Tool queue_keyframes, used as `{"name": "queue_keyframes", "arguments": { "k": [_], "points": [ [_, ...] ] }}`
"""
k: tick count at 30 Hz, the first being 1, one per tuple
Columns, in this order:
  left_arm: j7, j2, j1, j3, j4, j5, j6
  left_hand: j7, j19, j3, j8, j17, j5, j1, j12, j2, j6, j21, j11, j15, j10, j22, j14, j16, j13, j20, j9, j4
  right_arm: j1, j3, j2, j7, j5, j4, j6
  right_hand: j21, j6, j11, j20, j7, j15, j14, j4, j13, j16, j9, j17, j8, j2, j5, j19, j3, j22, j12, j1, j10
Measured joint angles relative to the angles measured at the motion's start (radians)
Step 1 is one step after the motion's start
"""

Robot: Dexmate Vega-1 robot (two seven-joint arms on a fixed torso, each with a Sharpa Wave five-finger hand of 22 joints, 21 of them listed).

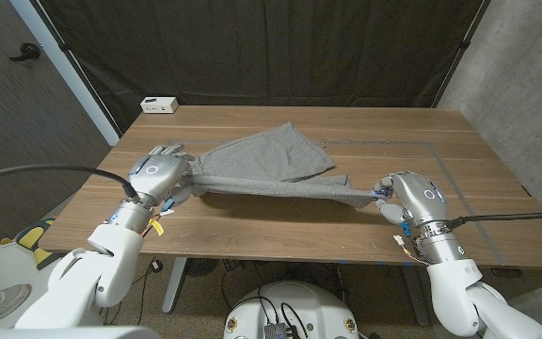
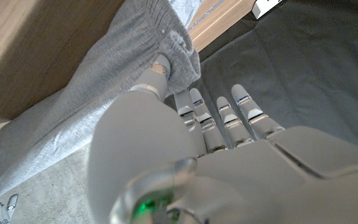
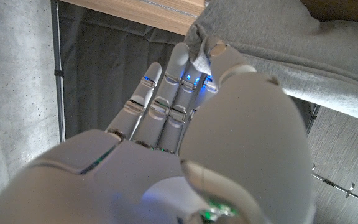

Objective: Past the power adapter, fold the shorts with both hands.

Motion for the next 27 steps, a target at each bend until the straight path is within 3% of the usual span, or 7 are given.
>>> {"name": "queue_keyframes", "arguments": {
  "k": [12, 18, 19, 23, 24, 26, 27],
  "points": [
    [-0.046, -0.074, -0.001, -0.077, -0.032, 0.013, -0.028, 0.002, 0.000, 0.020, 0.000, 0.000, 0.000, -0.011, 0.000, -0.011, -0.002, 0.008, 0.000, 0.000, 0.000, 0.000, 0.000, 0.000, 0.000, 0.000, 0.000, 0.014, -0.007, 0.029, 0.009, 0.076, -0.070, -0.015, 0.012, 0.004, -0.018, 0.012, 0.001, 0.001, 0.008, -0.027, 0.013, 0.041, 0.000, 0.008, 0.051, -0.008, -0.004, 0.023, -0.014, 0.069, 0.005, 0.000, -0.030, -0.012],
    [-0.131, -0.109, -0.012, -0.137, -0.054, -0.034, -0.063, 0.003, 0.000, 0.020, 0.000, 0.000, 0.000, -0.013, 0.000, -0.013, -0.004, 0.008, 0.002, 0.000, 0.002, 0.000, 0.000, -0.004, 0.000, 0.000, 0.000, 0.014, 0.035, 0.032, 0.011, 0.128, -0.091, -0.017, 0.032, 0.004, -0.023, 0.013, 0.001, -0.004, 0.012, -0.031, 0.012, 0.047, 0.000, 0.014, 0.058, -0.009, -0.003, 0.023, -0.025, 0.089, 0.005, -0.004, -0.049, -0.013],
    [-0.182, -0.111, -0.013, -0.141, -0.055, -0.077, -0.083, 0.004, 0.000, 0.021, 0.000, 0.000, 0.000, -0.013, 0.000, -0.013, -0.004, 0.010, 0.004, 0.000, 0.004, 0.000, 0.000, -0.004, 0.000, 0.000, 0.000, 0.013, 0.060, 0.032, 0.011, 0.132, -0.092, -0.012, 0.034, 0.004, -0.023, 0.013, 0.001, -0.004, 0.014, -0.033, 0.011, 0.047, 0.000, 0.014, 0.061, -0.009, -0.003, 0.023, -0.025, 0.094, 0.005, -0.004, -0.049, -0.013],
    [-0.182, -0.135, -0.030, -0.198, -0.065, -0.077, -0.083, 0.004, -0.004, 0.028, 0.000, 0.000, 0.000, -0.013, 0.000, -0.013, -0.004, 0.011, 0.004, 0.000, 0.003, 0.000, 0.000, -0.004, 0.000, 0.000, 0.000, 0.013, 0.060, 0.032, 0.011, 0.168, -0.099, -0.012, 0.048, 0.004, -0.023, 0.013, 0.001, -0.004, 0.014, -0.033, 0.011, 0.046, 0.000, 0.014, 0.067, -0.011, -0.003, 0.023, -0.024, 0.106, 0.005, -0.008, -0.049, -0.013],
    [-0.274, -0.141, -0.036, -0.214, -0.067, -0.193, -0.124, 0.004, -0.008, 0.028, 0.000, 0.000, 0.002, -0.013, 0.000, -0.013, -0.004, 0.011, 0.008, 0.000, 0.000, 0.000, 0.000, -0.004, 0.000, 0.000, 0.000, 0.013, 0.106, 0.028, 0.011, 0.176, -0.100, 0.000, 0.052, 0.004, -0.023, 0.013, 0.001, -0.004, 0.014, -0.033, 0.011, 0.046, 0.000, 0.015, 0.067, -0.011, -0.003, 0.023, -0.024, 0.106, 0.004, -0.008, -0.049, -0.013],
    [-0.274, -0.149, -0.046, -0.238, -0.069, -0.193, -0.124, 0.004, -0.011, 0.032, 0.000, 0.000, 0.006, -0.013, 0.000, -0.013, -0.004, 0.011, 0.012, 0.001, 0.004, 0.000, -0.012, -0.007, 0.000, 0.000, 0.000, 0.010, 0.106, 0.028, 0.011, 0.193, -0.102, 0.000, 0.060, 0.004, -0.023, 0.013, 0.001, -0.004, 0.014, -0.033, 0.010, 0.042, -0.001, 0.017, 0.067, -0.012, -0.003, 0.023, -0.024, 0.115, 0.002, -0.012, -0.049, -0.013],
    [-0.274, -0.152, -0.053, -0.252, -0.070, -0.193, -0.124, 0.007, -0.011, 0.032, 0.000, 0.000, 0.006, -0.013, 0.000, -0.013, -0.007, 0.011, 0.013, 0.002, 0.005, 0.000, -0.013, -0.008, 0.000, 0.000, 0.000, 0.010, 0.135, 0.023, 0.009, 0.204, -0.103, 0.009, 0.064, 0.004, -0.023, 0.013, 0.001, -0.004, 0.014, -0.033, 0.009, 0.041, -0.005, 0.017, 0.070, -0.012, -0.010, 0.023, -0.024, 0.121, 0.002, -0.012, -0.056, -0.013]
  ]
}}
